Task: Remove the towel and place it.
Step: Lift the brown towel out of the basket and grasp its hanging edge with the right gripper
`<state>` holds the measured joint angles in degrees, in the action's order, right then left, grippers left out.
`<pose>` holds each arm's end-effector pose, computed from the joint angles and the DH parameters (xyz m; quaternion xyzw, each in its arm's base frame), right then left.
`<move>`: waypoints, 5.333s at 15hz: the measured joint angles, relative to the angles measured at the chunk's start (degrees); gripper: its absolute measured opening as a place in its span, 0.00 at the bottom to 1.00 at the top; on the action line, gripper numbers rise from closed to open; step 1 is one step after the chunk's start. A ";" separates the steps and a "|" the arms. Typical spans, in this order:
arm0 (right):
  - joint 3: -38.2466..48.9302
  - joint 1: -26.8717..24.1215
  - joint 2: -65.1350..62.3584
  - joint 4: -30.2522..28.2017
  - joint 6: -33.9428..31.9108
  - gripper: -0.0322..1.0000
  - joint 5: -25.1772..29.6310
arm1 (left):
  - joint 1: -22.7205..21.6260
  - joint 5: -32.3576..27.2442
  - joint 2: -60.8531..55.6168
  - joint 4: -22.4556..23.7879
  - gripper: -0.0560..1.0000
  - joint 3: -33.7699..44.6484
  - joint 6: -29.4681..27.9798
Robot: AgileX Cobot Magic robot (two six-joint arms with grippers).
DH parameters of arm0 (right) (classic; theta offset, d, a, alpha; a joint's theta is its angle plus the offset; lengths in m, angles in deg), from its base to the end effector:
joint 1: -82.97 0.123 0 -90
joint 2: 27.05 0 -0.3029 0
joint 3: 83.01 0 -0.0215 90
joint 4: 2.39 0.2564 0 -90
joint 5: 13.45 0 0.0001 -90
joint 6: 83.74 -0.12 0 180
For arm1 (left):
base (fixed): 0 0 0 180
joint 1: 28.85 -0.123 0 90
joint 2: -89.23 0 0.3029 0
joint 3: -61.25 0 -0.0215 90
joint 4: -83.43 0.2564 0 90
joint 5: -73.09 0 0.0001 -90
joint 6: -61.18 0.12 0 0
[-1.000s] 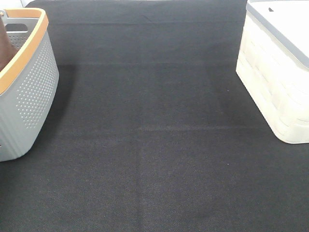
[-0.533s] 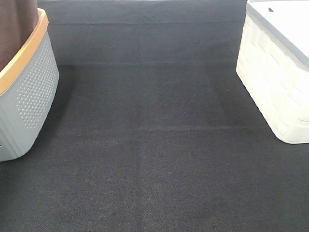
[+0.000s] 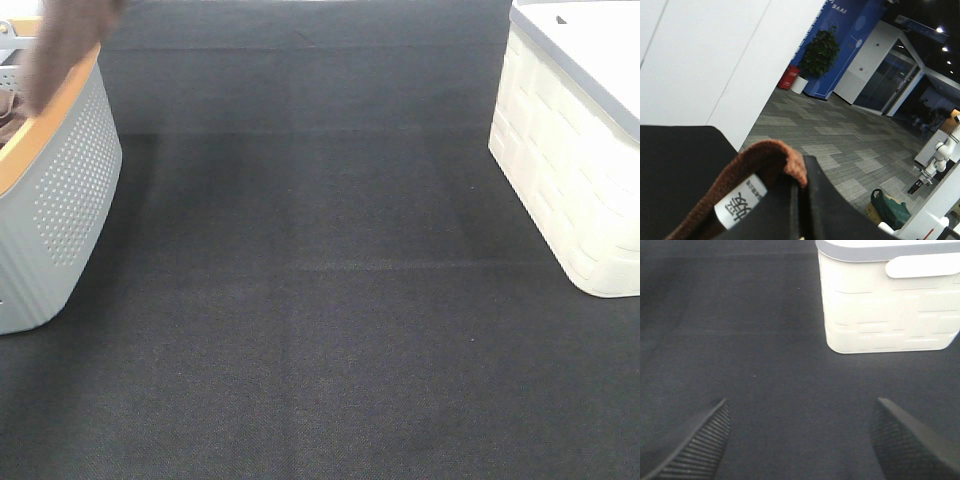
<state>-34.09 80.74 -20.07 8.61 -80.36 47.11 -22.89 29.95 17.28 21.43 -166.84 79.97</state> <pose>0.0067 0.0197 0.2694 -0.0124 0.8462 0.0700 0.5281 0.3904 -0.1137 0.5684 0.0703 0.6718 -0.4468 0.5866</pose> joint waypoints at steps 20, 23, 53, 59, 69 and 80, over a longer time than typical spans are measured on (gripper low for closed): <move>-5.50 14.44 49.27 59.24 62.74 0.61 -20.28 | 33.58 -9.00 8.19 51.57 0.05 0.00 -21.66; -10.20 26.36 60.10 58.90 70.47 0.60 -29.34 | 33.63 -9.00 8.19 50.02 0.05 0.00 -22.12; -16.04 46.87 84.05 71.73 72.31 0.69 -92.65 | 33.63 -10.49 1.32 45.78 0.05 0.00 -19.94; -16.04 46.87 84.05 76.09 75.29 0.70 -96.43 | 33.63 -14.15 0.11 49.22 0.05 0.00 -20.11; -16.16 46.87 84.05 88.69 89.38 0.59 -95.86 | 33.63 -23.72 0.11 54.55 0.05 0.00 -23.15; -16.16 46.87 84.05 88.98 91.50 0.58 -87.83 | 33.63 -18.39 1.60 63.20 0.05 0.00 -25.04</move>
<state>-50.25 127.60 63.98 97.59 11.14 -40.72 10.74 11.56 18.89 84.63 -166.84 54.93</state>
